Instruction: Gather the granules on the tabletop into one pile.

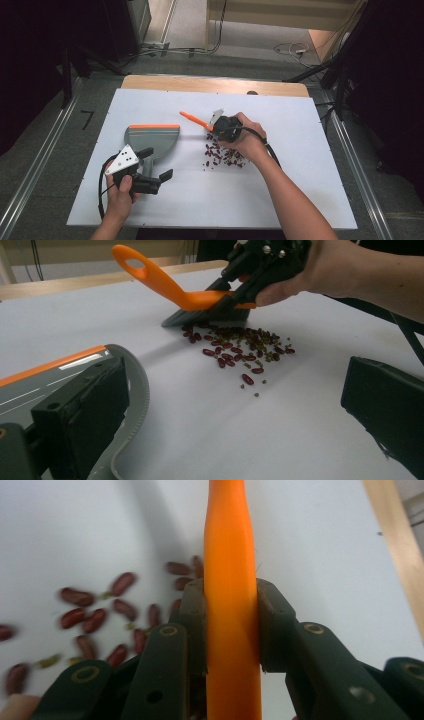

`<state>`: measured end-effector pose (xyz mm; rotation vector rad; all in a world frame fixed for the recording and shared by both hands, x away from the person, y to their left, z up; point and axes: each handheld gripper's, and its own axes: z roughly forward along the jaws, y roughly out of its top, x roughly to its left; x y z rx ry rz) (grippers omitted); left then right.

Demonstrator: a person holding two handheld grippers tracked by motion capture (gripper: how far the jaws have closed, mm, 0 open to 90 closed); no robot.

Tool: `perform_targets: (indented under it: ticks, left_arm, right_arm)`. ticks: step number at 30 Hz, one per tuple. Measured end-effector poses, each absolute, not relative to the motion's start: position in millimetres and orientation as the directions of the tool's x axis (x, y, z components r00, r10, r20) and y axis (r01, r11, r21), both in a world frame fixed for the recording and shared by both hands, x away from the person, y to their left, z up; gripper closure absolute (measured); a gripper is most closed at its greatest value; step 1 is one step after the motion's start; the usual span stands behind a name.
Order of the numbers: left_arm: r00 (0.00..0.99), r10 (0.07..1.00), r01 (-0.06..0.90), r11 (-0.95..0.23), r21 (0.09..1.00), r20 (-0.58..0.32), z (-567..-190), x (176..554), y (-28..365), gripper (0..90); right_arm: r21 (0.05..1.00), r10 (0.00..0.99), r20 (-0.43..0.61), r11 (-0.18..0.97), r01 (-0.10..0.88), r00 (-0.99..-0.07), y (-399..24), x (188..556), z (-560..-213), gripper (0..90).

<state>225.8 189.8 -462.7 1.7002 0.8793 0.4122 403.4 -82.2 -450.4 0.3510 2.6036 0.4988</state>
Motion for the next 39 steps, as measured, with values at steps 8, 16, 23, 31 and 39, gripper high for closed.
perform_targets:
  ticks: [8, 16, 23, 31, 39]
  left_arm:
    - [0.662, 0.733, 0.342, -0.109, 0.934, -0.157, -462.3, 225.2, 186.8, 0.0]
    - [0.662, 0.732, 0.343, -0.109, 0.933, -0.158, -462.9, 225.7, 186.8, 0.0]
    - [0.663, 0.731, 0.346, -0.111, 0.932, -0.159, -463.4, 226.2, 185.9, 0.0]
    - [0.662, 0.732, 0.345, -0.106, 0.933, -0.161, -463.1, 226.1, 186.7, 0.0]
    - [0.661, 0.732, 0.345, -0.102, 0.933, -0.164, -461.9, 225.9, 189.4, 0.0]
  right_arm:
    - [0.399, 0.259, -0.373, 0.912, 0.098, -0.891, -88.9, 372.8, -450.9, 68.7]
    - [0.384, 0.208, -0.414, 0.923, 0.037, -0.886, -91.6, 357.7, -443.8, 69.0]
    - [0.468, 0.287, -0.422, 0.881, 0.065, -0.86, -95.1, 350.3, -419.3, 69.1]
    - [0.579, 0.443, -0.082, 0.75, 0.319, -0.893, -68.7, 322.9, -404.0, 69.0]
    - [0.521, 0.554, 0.145, 0.662, 0.539, -0.82, -49.9, 347.0, -438.7, 69.1]
